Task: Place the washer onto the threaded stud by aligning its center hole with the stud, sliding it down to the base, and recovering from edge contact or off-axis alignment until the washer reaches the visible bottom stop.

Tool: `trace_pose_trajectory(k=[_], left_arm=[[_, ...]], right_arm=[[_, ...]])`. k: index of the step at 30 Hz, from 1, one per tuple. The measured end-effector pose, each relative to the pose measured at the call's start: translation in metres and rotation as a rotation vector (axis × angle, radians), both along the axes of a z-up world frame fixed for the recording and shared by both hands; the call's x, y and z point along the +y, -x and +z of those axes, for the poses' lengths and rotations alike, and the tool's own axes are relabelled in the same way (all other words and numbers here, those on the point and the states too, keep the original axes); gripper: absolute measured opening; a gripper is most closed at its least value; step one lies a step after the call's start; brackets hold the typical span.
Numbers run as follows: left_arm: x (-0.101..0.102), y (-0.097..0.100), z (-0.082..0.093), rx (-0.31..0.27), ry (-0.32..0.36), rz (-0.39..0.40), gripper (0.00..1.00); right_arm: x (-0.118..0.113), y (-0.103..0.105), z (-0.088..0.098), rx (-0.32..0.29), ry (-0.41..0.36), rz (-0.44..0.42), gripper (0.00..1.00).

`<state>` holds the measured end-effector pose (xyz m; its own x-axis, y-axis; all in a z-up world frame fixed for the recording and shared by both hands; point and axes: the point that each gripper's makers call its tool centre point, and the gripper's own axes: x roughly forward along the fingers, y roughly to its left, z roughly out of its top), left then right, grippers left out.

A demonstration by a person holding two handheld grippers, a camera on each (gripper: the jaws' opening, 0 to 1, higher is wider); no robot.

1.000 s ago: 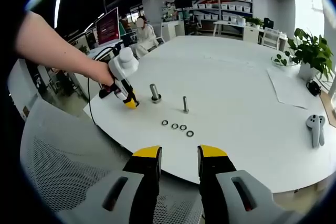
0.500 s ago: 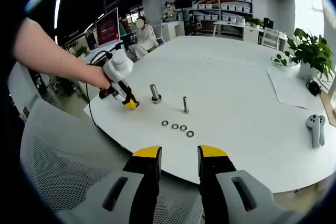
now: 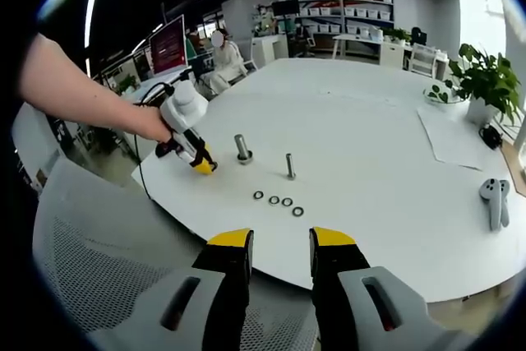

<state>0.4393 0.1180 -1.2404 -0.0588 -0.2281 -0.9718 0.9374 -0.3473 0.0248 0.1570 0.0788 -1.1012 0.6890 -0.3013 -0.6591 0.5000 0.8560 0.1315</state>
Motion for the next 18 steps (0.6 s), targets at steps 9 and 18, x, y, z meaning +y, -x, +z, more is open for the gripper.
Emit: trace_pose_trajectory(k=[9, 18], left_arm=[[-0.014, 0.004, 0.019, 0.009, 0.042, -0.036, 0.19], [-0.036, 0.005, 0.048, 0.053, 0.101, -0.009, 0.19]], right_arm=[[0.000, 0.000, 0.002, -0.006, -0.001, -0.001, 0.30], [0.001, 0.000, 0.003, -0.011, -0.002, -0.001, 0.30]])
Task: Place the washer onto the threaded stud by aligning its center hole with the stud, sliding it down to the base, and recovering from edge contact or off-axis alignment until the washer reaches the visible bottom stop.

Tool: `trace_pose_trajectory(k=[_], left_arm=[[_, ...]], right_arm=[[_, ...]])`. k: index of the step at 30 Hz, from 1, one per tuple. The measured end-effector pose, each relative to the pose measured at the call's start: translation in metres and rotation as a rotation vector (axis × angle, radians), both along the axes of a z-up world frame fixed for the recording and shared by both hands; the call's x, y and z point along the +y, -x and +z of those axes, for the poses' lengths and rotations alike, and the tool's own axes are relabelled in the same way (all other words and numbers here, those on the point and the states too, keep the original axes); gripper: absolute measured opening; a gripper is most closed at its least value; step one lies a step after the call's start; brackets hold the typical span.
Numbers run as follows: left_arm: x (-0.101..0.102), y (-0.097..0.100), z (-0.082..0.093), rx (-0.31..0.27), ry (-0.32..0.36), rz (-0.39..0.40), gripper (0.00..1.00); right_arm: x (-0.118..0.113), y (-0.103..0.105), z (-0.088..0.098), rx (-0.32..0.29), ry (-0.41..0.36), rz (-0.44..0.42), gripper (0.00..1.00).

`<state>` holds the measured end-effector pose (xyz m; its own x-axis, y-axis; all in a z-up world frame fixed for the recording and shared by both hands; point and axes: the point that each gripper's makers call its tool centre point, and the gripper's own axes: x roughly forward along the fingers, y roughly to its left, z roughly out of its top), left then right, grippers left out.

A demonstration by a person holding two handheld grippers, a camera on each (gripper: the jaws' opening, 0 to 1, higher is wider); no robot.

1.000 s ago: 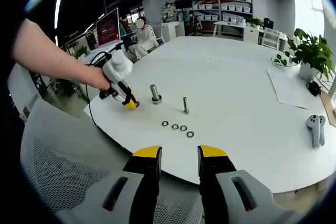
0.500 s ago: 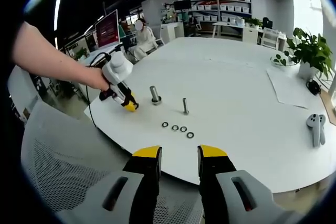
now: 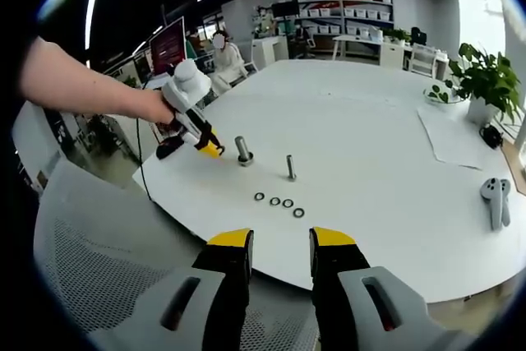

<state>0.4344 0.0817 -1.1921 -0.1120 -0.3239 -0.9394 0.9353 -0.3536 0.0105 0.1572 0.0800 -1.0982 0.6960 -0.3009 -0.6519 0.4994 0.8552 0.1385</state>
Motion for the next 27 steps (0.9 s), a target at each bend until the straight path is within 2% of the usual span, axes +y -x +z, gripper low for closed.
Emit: trace_pose_trajectory(k=[5, 9, 13, 19, 27], left_arm=[[-0.013, 0.001, 0.016, -0.004, 0.021, -0.015, 0.19], [-0.028, 0.005, 0.021, -0.002, 0.048, -0.037, 0.19], [-0.030, 0.013, 0.031, 0.003, 0.059, -0.057, 0.19], [-0.035, 0.017, 0.027, 0.014, 0.059, -0.065, 0.19], [-0.045, 0.024, 0.022, -0.008, 0.041, -0.115, 0.19]], right_arm=[[-0.001, 0.000, -0.001, 0.001, 0.000, 0.004, 0.30], [0.000, 0.000, 0.000, -0.001, 0.000, -0.001, 0.30], [0.000, 0.000, 0.000, -0.002, 0.000, -0.001, 0.30], [-0.001, 0.000, -0.001, -0.003, 0.001, -0.003, 0.30], [-0.002, 0.000, -0.001, -0.004, 0.001, -0.007, 0.30]])
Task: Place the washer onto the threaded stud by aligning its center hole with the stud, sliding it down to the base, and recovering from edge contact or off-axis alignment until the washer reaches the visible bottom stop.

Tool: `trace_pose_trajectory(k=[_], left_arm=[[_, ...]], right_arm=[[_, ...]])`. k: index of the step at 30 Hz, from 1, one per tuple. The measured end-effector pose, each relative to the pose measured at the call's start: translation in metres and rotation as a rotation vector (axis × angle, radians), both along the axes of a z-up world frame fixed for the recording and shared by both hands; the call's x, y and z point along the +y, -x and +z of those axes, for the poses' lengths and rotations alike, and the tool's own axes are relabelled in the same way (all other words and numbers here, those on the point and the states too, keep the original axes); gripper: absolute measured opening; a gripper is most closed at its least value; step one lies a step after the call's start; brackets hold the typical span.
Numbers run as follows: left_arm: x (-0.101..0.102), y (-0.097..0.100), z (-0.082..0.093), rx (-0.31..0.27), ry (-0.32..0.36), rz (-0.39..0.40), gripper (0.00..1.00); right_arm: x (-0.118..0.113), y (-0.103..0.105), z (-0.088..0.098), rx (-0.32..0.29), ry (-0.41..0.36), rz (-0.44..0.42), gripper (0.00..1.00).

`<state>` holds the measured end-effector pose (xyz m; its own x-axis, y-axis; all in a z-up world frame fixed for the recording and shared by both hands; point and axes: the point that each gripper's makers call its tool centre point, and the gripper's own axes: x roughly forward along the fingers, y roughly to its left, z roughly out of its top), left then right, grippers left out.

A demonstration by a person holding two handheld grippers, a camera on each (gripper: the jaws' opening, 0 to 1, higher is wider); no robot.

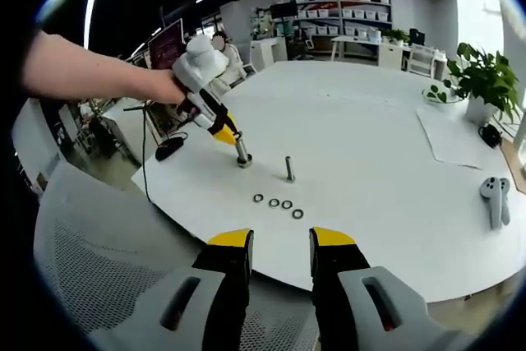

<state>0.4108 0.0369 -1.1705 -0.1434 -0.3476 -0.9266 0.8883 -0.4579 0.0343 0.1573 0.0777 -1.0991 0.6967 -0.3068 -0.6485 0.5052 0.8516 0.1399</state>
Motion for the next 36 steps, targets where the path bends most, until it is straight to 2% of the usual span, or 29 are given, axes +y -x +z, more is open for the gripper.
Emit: trace_pose_trajectory(k=[8, 14, 22, 25, 30, 33, 34, 36], left_arm=[[0.002, 0.005, -0.006, -0.008, -0.040, -0.027, 0.19], [0.000, 0.012, -0.011, -0.036, -0.056, -0.059, 0.19], [-0.003, 0.007, -0.034, -0.095, -0.080, -0.112, 0.20], [-0.004, 0.008, -0.034, -0.103, -0.088, -0.112, 0.20], [-0.003, 0.007, -0.051, -0.111, -0.105, -0.109, 0.20], [-0.004, 0.008, -0.053, -0.114, -0.111, -0.109, 0.20], [-0.006, 0.012, -0.051, -0.091, -0.104, -0.089, 0.20], [-0.005, 0.011, -0.049, -0.089, -0.102, -0.068, 0.21]], right_arm=[[-0.001, 0.001, 0.001, -0.004, 0.000, -0.010, 0.30], [-0.001, 0.002, 0.002, -0.006, 0.001, -0.015, 0.30], [-0.002, 0.002, 0.001, -0.005, 0.003, -0.019, 0.30], [-0.002, 0.002, 0.000, -0.002, 0.003, -0.018, 0.30], [-0.002, 0.002, 0.000, 0.001, 0.004, -0.021, 0.30], [-0.003, 0.003, 0.000, 0.003, 0.005, -0.020, 0.30], [-0.003, 0.003, 0.000, 0.003, 0.005, -0.020, 0.30], [-0.002, 0.003, 0.000, 0.005, 0.004, -0.021, 0.30]])
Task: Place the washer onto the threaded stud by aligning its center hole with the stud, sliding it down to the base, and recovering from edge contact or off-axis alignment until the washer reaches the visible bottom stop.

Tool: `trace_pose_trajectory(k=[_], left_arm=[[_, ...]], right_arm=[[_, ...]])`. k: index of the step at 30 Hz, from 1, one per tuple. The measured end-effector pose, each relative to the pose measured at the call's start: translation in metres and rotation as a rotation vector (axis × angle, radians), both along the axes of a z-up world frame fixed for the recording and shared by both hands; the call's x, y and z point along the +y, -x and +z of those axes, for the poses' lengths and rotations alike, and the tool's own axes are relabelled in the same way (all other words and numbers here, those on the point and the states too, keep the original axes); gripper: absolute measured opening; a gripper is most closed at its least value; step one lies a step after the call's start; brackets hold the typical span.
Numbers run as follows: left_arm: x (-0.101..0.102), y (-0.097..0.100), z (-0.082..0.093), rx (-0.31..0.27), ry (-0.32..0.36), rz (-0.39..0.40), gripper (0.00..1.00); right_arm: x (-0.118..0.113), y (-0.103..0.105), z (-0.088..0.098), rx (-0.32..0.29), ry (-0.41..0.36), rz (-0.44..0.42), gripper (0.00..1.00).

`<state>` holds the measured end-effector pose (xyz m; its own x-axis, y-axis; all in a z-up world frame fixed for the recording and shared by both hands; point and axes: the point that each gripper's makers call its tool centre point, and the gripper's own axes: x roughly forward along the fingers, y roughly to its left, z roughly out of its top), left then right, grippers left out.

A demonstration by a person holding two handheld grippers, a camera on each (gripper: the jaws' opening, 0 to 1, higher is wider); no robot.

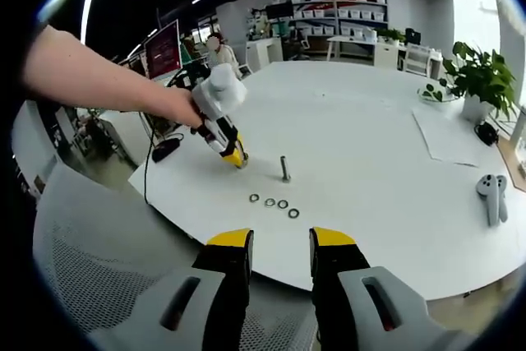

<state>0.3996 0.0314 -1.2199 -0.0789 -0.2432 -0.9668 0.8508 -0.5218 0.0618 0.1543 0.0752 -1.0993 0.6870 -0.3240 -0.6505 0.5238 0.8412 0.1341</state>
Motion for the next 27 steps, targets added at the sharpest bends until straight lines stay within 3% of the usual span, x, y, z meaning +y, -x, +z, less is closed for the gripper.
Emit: trace_pose_trajectory(k=[7, 13, 20, 23, 27], left_arm=[[0.003, 0.005, 0.000, -0.021, 0.024, -0.052, 0.21], [0.001, 0.002, 0.006, -0.011, 0.059, -0.017, 0.23], [0.016, -0.002, 0.027, -0.003, 0.094, 0.022, 0.23], [0.023, 0.008, 0.042, 0.040, 0.152, 0.047, 0.25], [0.031, 0.005, 0.052, 0.071, 0.180, 0.091, 0.25]], right_arm=[[0.002, -0.001, 0.000, 0.003, 0.000, 0.013, 0.30], [0.002, -0.002, 0.000, 0.000, 0.000, 0.015, 0.30], [0.004, -0.003, -0.002, 0.009, -0.005, 0.034, 0.30], [0.004, -0.003, -0.003, 0.010, -0.006, 0.039, 0.30], [0.006, -0.005, -0.003, 0.012, -0.008, 0.049, 0.30]])
